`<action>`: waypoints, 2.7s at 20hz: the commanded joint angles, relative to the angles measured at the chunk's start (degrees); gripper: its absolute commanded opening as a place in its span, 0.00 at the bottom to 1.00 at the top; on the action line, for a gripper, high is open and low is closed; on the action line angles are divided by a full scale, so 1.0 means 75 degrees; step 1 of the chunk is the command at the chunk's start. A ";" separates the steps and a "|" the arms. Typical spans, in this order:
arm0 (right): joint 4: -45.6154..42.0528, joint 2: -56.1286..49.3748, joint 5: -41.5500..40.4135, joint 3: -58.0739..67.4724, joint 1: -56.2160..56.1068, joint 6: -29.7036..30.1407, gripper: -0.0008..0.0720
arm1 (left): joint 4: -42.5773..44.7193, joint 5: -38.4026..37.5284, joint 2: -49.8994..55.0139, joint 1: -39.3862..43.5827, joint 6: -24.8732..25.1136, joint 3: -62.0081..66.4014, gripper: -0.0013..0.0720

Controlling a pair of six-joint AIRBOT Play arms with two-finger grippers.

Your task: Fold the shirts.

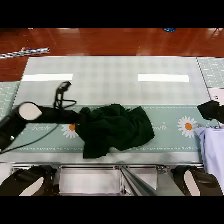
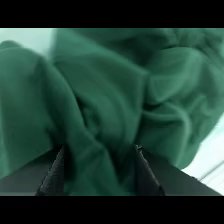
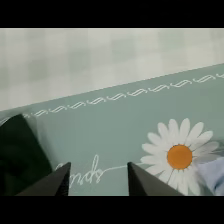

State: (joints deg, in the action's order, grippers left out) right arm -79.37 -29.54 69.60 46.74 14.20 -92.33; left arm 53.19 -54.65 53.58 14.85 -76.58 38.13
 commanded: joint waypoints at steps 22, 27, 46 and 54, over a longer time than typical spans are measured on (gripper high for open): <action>0.2664 -0.3194 -0.0420 -0.2014 0.2393 0.2157 0.57 | -0.4016 -0.2725 0.3663 -0.2550 0.2704 -0.0201 0.04; 0.2667 -0.4135 -0.0064 -0.2020 0.0804 0.2127 0.57 | -0.4007 -0.2879 0.3637 -0.2550 0.2725 0.0160 0.04; 0.4855 -0.6758 0.0093 0.1673 -0.2215 0.2404 0.04 | -0.5071 -0.2876 0.3337 -0.2725 0.2801 0.1399 0.04; 0.1705 -0.4328 0.0536 0.7239 -0.2090 0.0874 0.04 | -0.4750 -0.2413 0.1204 -0.3232 0.2194 0.6706 0.04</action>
State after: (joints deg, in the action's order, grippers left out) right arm -56.42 -67.70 72.66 87.15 -1.56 -81.47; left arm 14.94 -75.77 67.81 -7.81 -57.91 74.83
